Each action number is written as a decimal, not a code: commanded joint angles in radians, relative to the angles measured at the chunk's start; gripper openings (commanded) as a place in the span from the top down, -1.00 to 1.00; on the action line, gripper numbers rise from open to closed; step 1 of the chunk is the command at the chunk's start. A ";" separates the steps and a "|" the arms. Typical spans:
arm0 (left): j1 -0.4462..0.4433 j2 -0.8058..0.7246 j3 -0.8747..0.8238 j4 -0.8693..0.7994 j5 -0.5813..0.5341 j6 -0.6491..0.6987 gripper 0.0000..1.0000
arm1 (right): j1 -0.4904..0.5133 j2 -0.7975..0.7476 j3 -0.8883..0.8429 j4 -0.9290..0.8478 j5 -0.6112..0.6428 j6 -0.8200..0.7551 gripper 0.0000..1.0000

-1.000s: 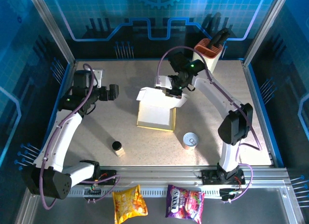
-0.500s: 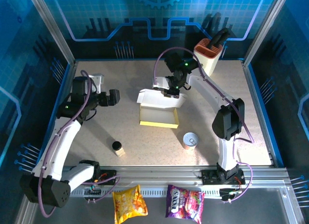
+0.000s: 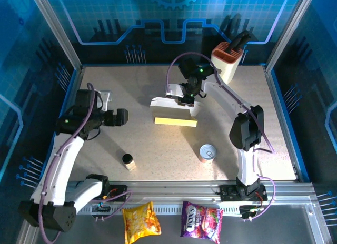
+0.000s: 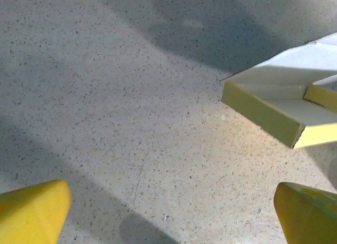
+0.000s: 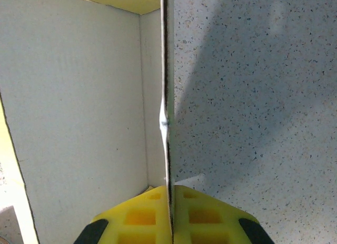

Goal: Fold the paper box

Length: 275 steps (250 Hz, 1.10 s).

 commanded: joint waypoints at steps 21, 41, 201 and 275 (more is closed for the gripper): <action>0.004 -0.158 -0.175 0.000 -0.050 0.043 -1.00 | -0.015 0.021 0.006 -0.010 -0.037 -0.008 0.97; 0.004 -0.194 -0.199 0.013 -0.113 0.021 -1.00 | -0.015 0.017 0.004 -0.007 -0.038 -0.006 0.96; 0.004 -0.114 -0.184 0.004 -0.098 -0.038 -1.00 | -0.017 -0.012 -0.007 -0.002 -0.097 0.010 0.40; 0.003 -0.189 -0.227 0.148 0.085 -0.096 -1.00 | -0.042 -0.141 -0.039 0.078 -0.210 0.162 -0.03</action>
